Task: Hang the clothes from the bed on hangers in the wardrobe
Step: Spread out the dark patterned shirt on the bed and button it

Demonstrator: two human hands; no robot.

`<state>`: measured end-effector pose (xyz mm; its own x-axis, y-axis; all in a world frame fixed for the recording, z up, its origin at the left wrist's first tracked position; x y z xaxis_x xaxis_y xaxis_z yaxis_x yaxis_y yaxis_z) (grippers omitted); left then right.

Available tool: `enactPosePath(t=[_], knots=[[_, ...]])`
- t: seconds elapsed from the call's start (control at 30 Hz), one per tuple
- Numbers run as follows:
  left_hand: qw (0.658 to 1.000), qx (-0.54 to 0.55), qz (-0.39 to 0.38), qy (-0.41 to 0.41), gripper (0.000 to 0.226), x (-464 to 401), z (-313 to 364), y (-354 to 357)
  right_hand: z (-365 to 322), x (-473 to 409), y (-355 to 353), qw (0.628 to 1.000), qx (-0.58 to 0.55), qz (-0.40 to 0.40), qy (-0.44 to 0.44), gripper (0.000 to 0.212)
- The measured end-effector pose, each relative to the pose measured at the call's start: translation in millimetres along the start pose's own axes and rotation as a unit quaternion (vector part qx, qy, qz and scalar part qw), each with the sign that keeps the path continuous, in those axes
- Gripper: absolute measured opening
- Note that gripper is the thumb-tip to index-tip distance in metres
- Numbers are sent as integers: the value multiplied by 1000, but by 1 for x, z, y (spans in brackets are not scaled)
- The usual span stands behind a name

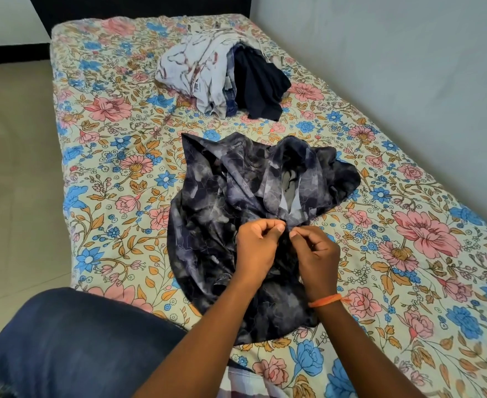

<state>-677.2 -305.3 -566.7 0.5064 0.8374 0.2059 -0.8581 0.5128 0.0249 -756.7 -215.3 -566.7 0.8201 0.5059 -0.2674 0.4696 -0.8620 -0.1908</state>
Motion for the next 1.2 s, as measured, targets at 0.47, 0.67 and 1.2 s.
enactPosePath(t=[0.47, 0.67, 1.2], knots=[[994, -99, -35, 9, 15, -2, 5, -4, 15, -12, -10, 992, -41, -56, 104, 11], [987, -146, -49, 41, 8, -5, 14, -7, 6, -12, -1, 997, 29, -39, 64, 7], [979, 20, -81, -187, 7, -14, 6, -3, 5, -8, -4, 966, -147, -45, 209, 15]])
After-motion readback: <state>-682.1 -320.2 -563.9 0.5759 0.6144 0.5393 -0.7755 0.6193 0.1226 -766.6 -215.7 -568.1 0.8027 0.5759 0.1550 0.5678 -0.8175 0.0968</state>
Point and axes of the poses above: each hand's wrist, its own x-axis away from the middle knuckle, its own y-axis out of the palm, z = x × y, the point moved 2 cm from there along -x, towards the middle knuckle, and after that the axes turned 3 degrees about -x, right-handed, at the moved point
